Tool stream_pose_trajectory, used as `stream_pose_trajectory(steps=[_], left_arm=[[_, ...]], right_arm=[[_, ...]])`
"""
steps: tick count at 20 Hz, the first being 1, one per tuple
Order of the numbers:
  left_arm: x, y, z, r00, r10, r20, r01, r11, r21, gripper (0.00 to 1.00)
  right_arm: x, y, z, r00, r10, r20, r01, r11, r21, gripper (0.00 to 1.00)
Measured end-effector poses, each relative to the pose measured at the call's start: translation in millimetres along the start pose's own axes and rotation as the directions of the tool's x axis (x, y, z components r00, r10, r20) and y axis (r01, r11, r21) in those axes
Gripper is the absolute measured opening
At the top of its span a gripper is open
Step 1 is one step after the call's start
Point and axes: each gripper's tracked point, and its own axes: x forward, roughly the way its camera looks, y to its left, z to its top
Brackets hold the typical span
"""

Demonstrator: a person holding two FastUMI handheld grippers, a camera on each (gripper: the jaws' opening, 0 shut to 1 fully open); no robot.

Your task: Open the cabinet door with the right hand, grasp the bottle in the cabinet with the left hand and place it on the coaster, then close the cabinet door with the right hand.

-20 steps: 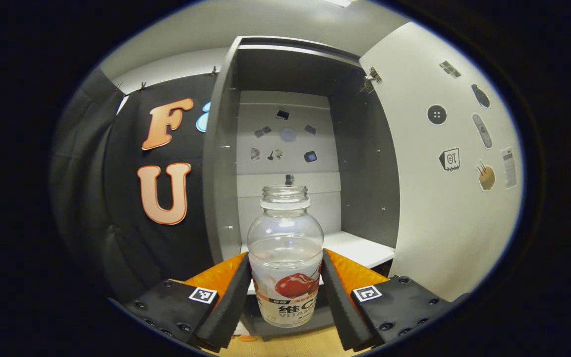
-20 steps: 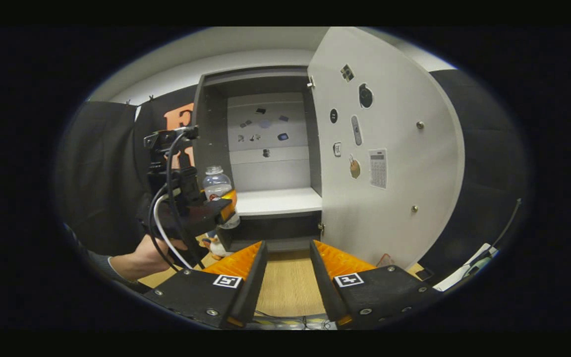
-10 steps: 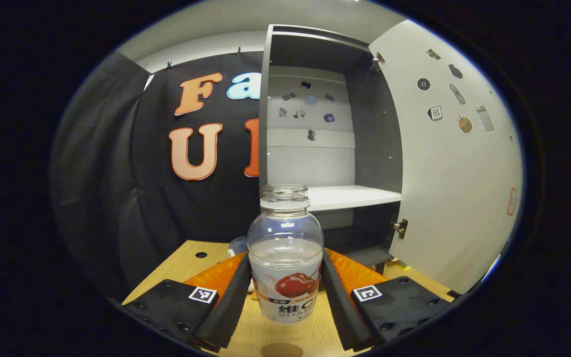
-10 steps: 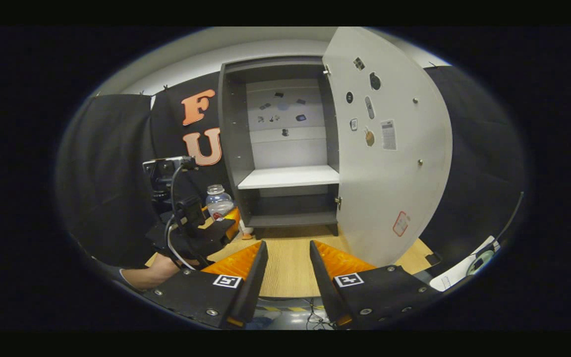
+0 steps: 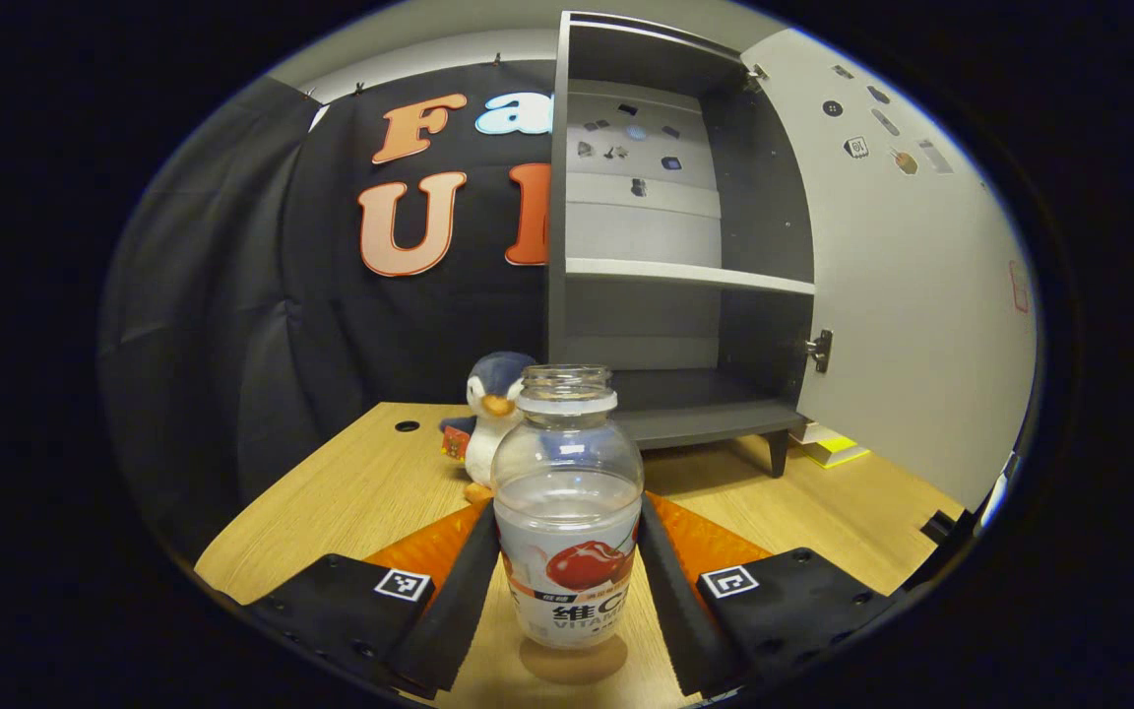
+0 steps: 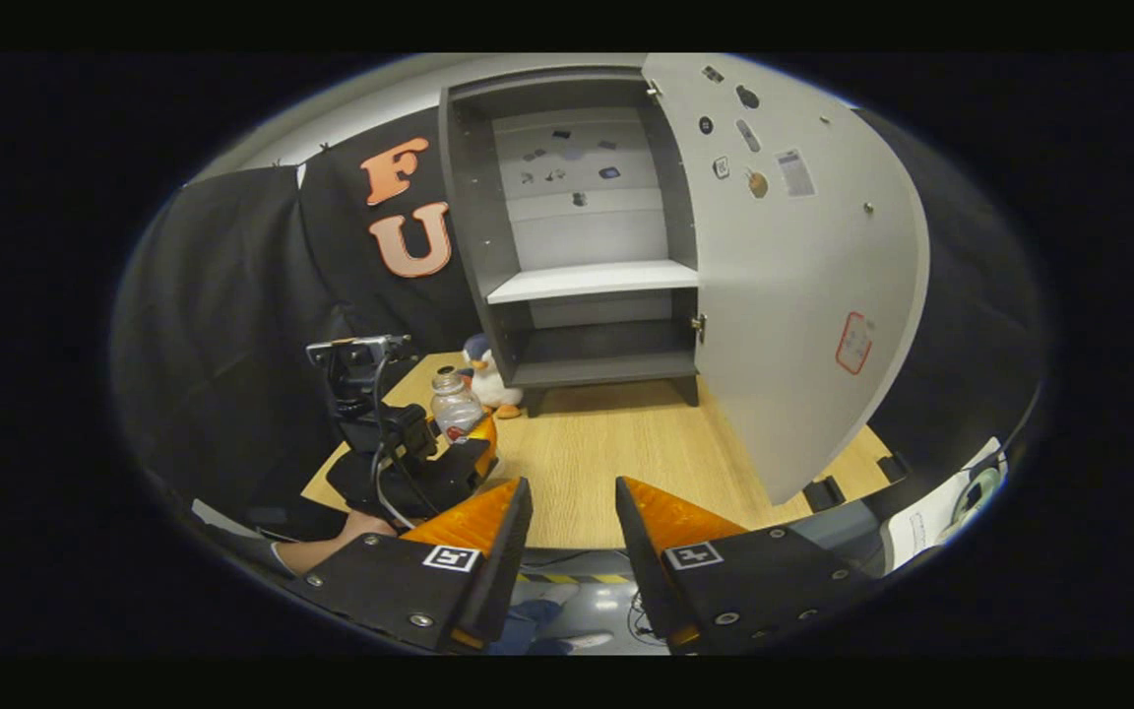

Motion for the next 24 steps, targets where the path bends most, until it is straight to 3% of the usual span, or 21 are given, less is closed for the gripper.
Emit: stream_pose_trajectory(steps=[8,18,20,24], left_arm=[[5,-5,-52,0.999,0.017,-0.045,-0.017,1.0,-0.002,0.85],[-10,-2,-59,0.996,0.067,-0.058,-0.064,0.997,0.044,0.89],[-9,-7,-56,0.997,0.046,-0.055,-0.043,0.998,0.05,0.95],[-11,-5,-55,0.998,0.041,-0.054,-0.039,0.999,0.037,0.95]], right_arm=[[13,-2,-27,0.998,0.013,-0.066,-0.011,1.0,0.029,0.54],[12,-1,-32,0.997,0.034,-0.074,-0.029,0.997,0.066,0.55],[11,0,-34,0.996,0.038,-0.079,-0.033,0.997,0.066,0.56],[10,2,-37,0.996,0.045,-0.082,-0.039,0.997,0.068,0.56]])
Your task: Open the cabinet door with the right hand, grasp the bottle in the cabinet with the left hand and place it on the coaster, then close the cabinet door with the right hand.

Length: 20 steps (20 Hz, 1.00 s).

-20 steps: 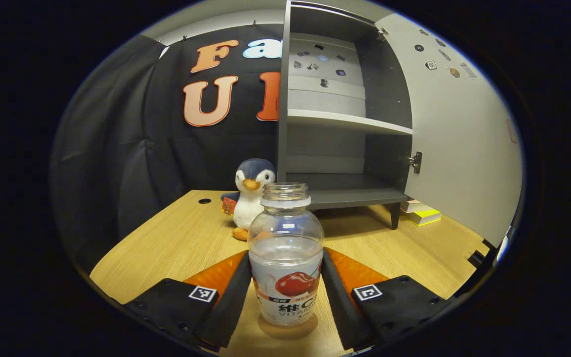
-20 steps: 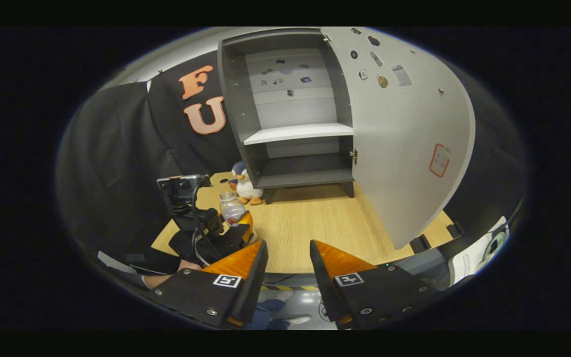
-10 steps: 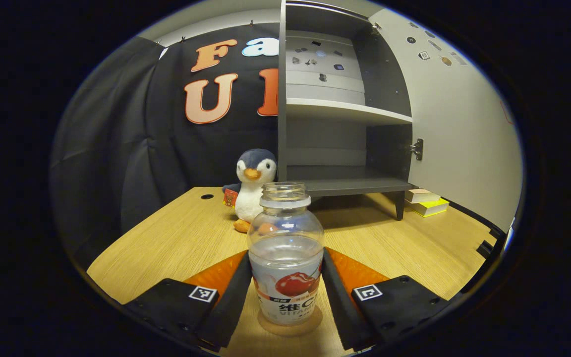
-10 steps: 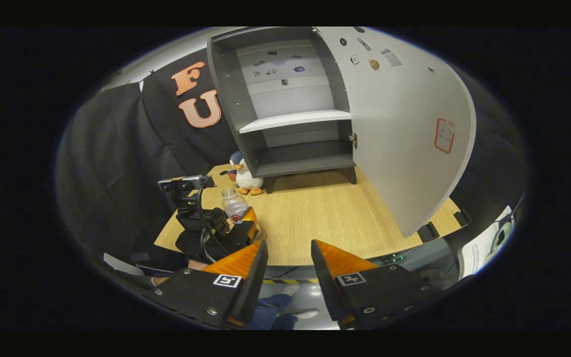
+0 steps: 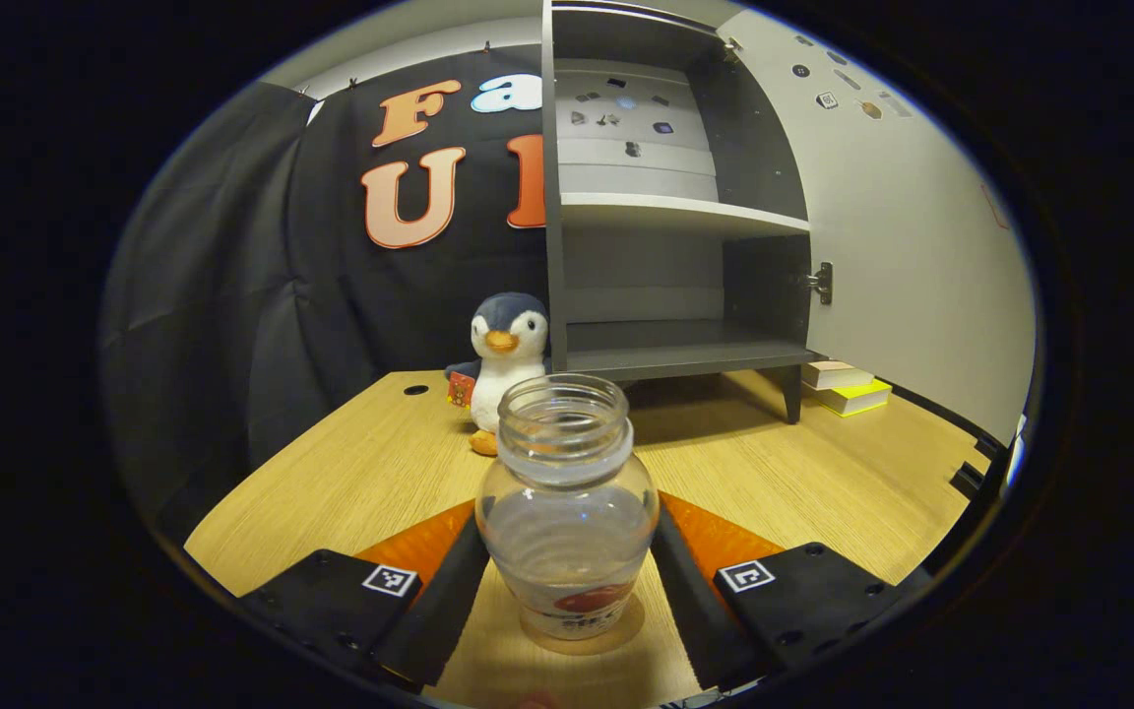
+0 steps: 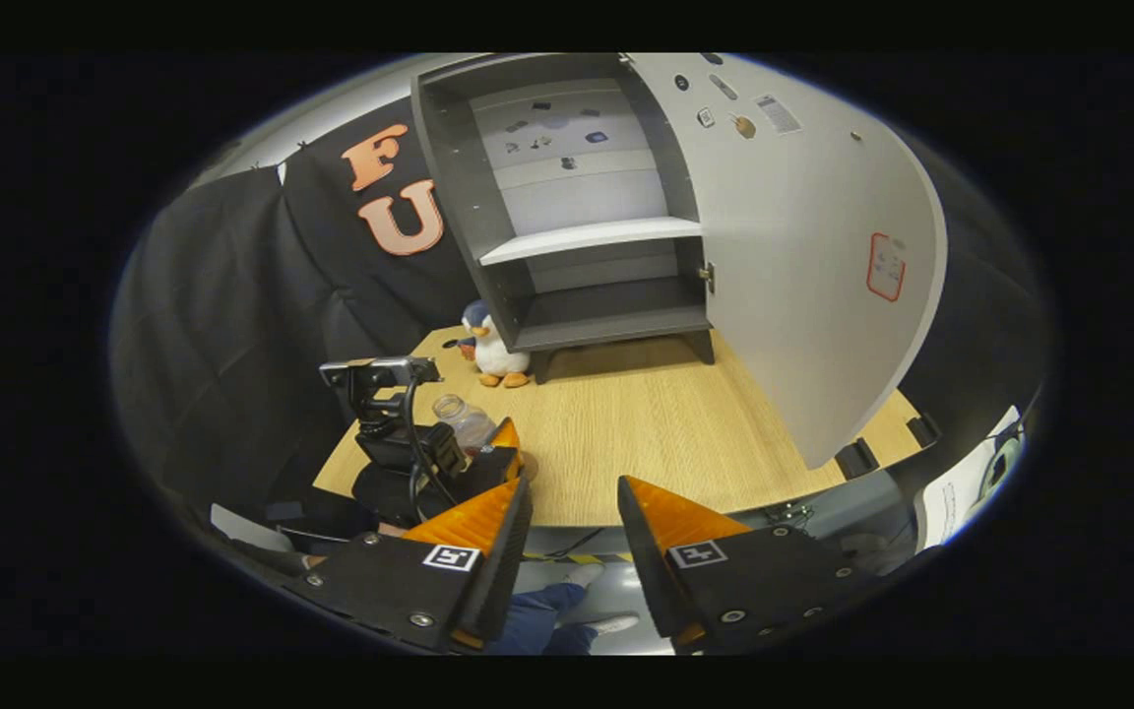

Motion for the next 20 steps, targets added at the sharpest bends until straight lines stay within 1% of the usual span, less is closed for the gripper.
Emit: stream_pose_trajectory(steps=[7,11,14,18,20], left_arm=[[-8,0,6,1.0,-0.008,0.0,0.008,1.0,0.015,0.96],[-19,-3,22,0.999,-0.028,0.034,0.027,1.0,0.011,0.96],[-29,-1,37,0.998,-0.009,0.062,0.007,0.999,0.039,0.96],[-43,-2,57,0.996,-0.001,0.094,-0.006,0.997,0.078,0.95],[-52,0,70,0.994,0.004,0.112,-0.013,0.996,0.084,0.95]], right_arm=[[-5,2,0,1.0,0.01,0.011,-0.01,1.0,0.015,0.55],[-9,6,0,1.0,0.02,0.019,-0.021,1.0,0.011,0.56],[-14,9,3,0.999,0.03,0.033,-0.03,1.0,0.006,0.56],[-28,9,6,0.997,0.04,0.062,-0.04,0.999,0.008,0.58],[-36,7,11,0.996,0.038,0.081,-0.039,0.999,0.009,0.59]])
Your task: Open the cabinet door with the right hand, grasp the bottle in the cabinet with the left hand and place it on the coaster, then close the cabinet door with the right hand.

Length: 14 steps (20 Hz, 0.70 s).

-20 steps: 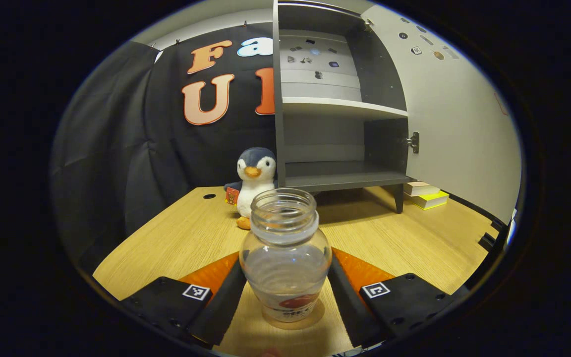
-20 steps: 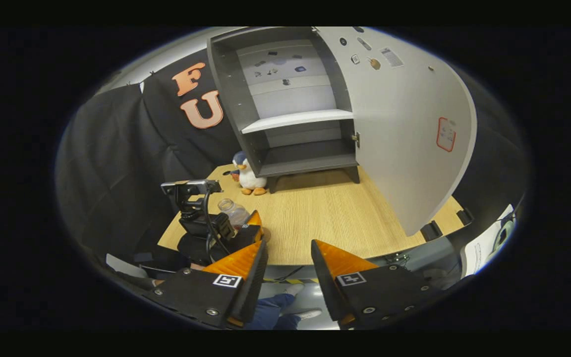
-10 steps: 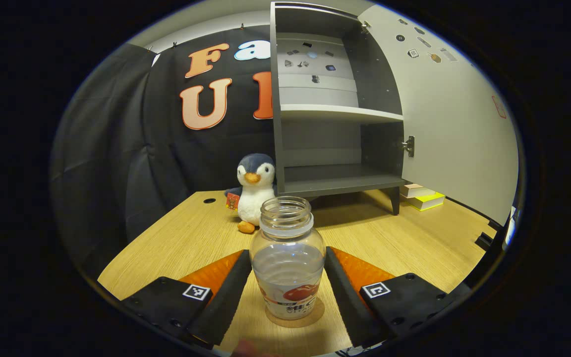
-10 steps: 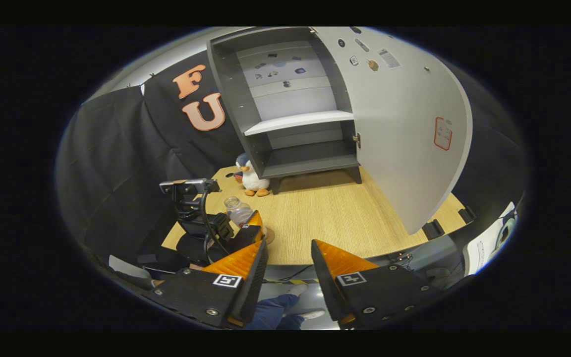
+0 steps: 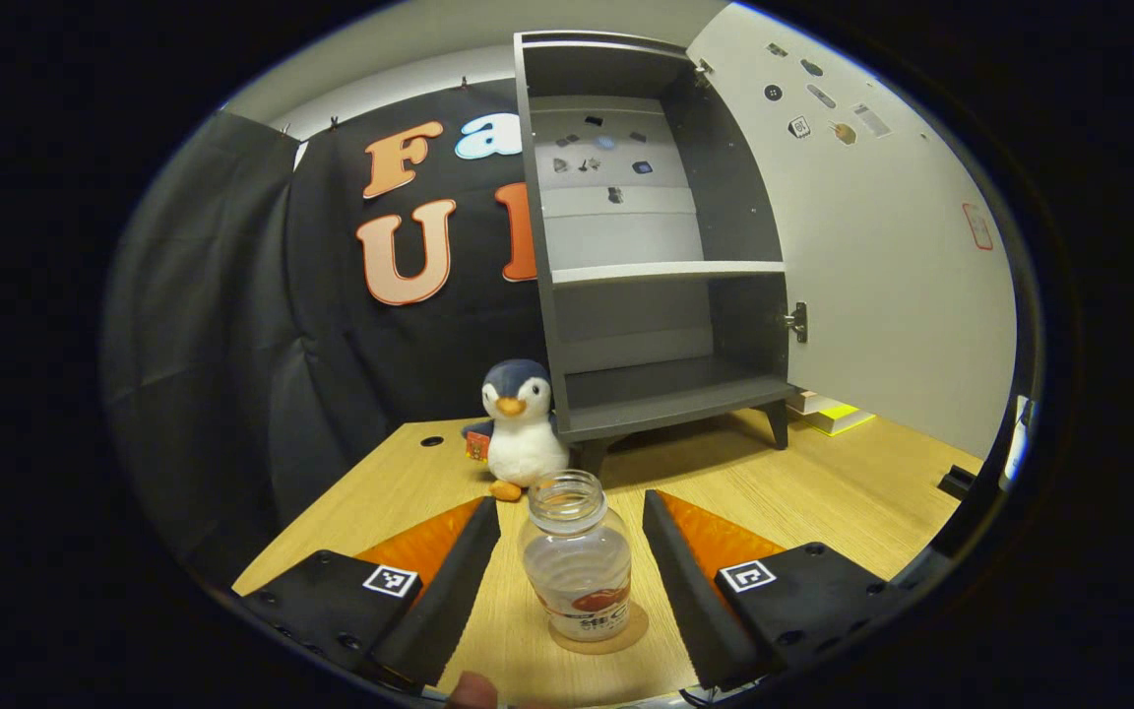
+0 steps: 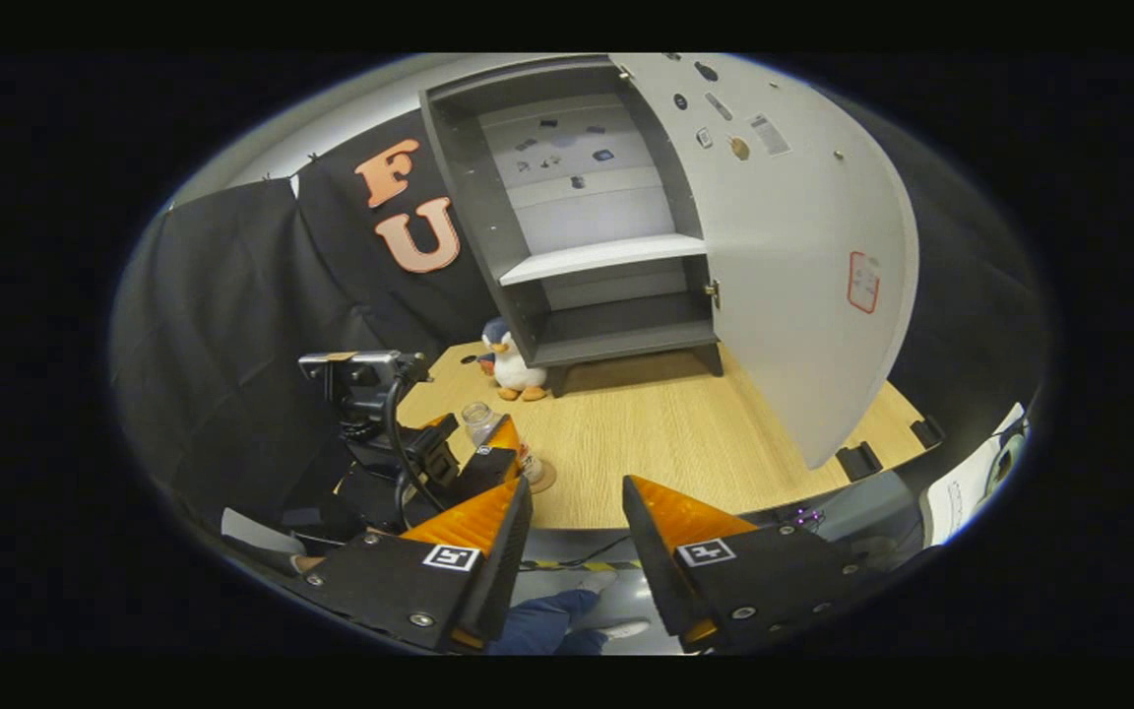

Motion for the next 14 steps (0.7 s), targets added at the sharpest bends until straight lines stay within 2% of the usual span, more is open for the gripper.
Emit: stream_pose_trajectory(steps=[7,11,14], left_arm=[[-25,0,72,0.998,-0.013,0.064,0.015,1.0,-0.02,0.95],[-40,0,117,0.994,-0.025,0.111,0.028,0.999,-0.027,0.95],[-48,-2,140,0.993,-0.039,0.115,0.043,0.998,-0.038,0.95]], right_arm=[[-36,-8,48,0.99,-0.006,0.141,0.007,1.0,-0.009,0.58],[-56,-19,93,0.968,-0.007,0.25,0.009,1.0,-0.008,0.58],[-66,-37,135,0.945,-0.022,0.325,0.037,0.998,-0.041,0.58]])
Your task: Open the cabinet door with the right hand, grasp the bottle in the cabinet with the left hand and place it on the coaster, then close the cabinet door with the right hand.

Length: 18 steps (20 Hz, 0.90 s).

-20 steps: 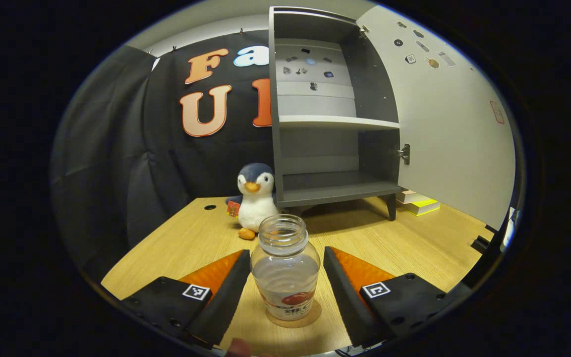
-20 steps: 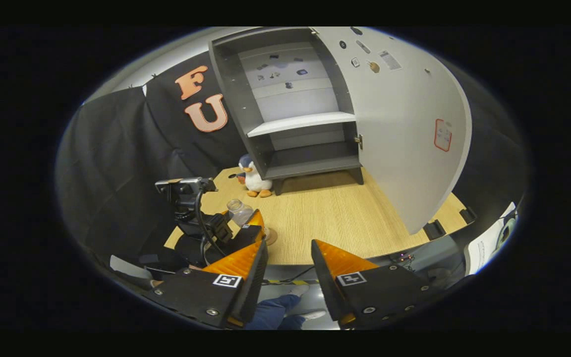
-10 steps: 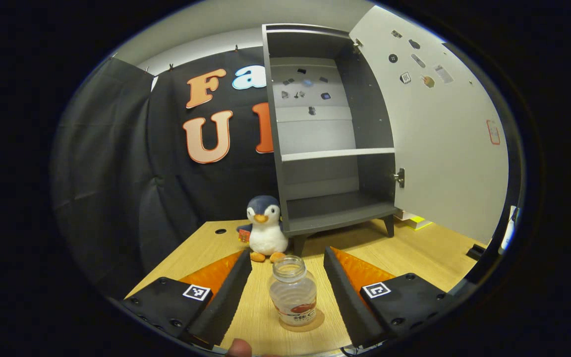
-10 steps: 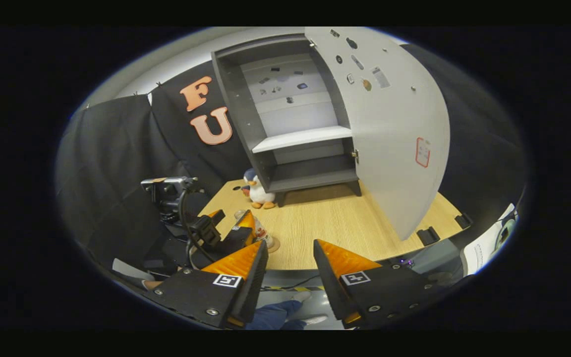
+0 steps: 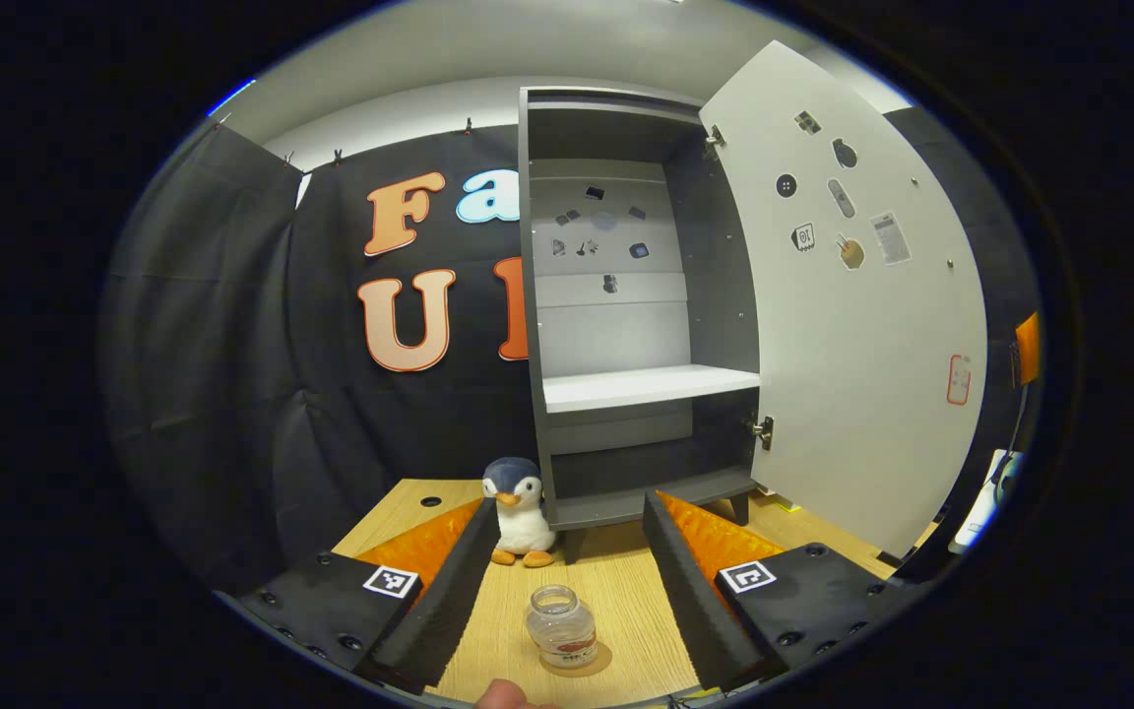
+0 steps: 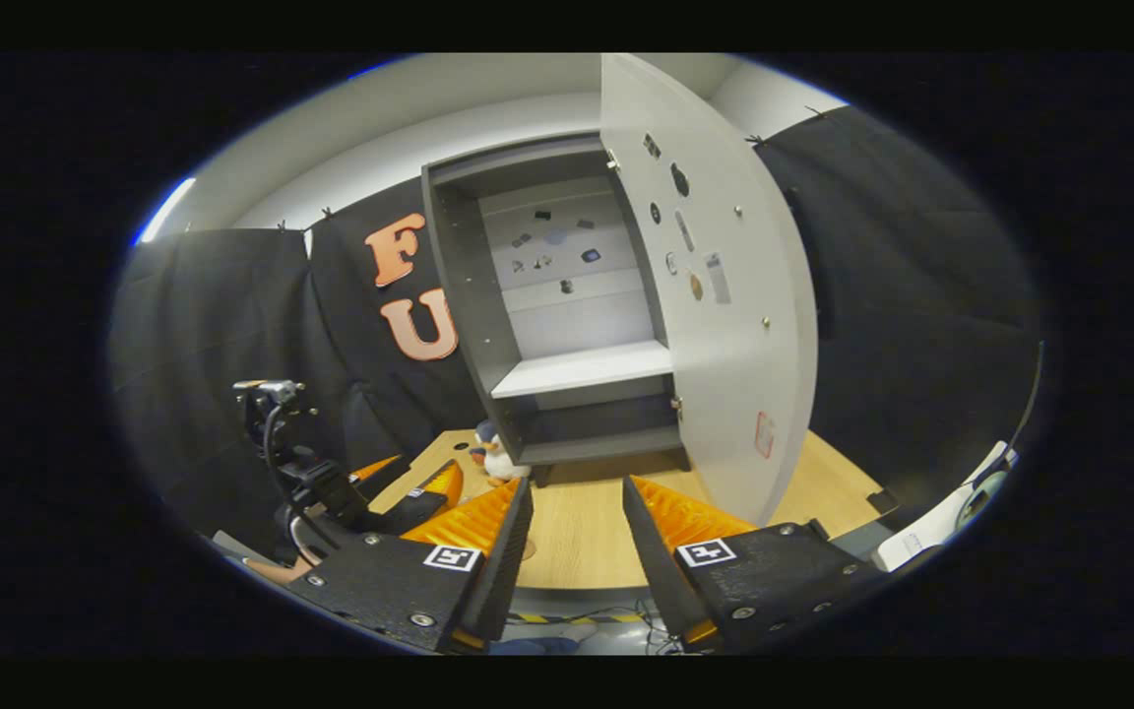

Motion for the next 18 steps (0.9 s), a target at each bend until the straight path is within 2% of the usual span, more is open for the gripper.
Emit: stream_pose_trajectory(steps=[4,9,13,18], left_arm=[[-10,-4,30,1.0,-0.024,0.012,0.024,0.999,-0.026,0.94],[-9,-11,37,1.0,-0.027,-0.013,0.026,0.999,-0.039,0.95],[-4,-16,42,1.0,-0.01,-0.016,0.01,0.999,-0.036,0.95],[-2,-28,49,1.0,-0.022,-0.018,0.022,0.999,-0.038,0.94]], right_arm=[[-7,-43,54,0.994,-0.04,0.098,0.043,0.999,-0.034,0.59],[-17,-122,99,0.975,-0.13,0.178,0.136,0.991,-0.021,0.6],[-16,-166,115,0.968,-0.163,0.191,0.172,0.985,-0.03,0.61],[4,-179,114,0.974,-0.137,0.18,0.142,0.99,-0.019,0.62]])
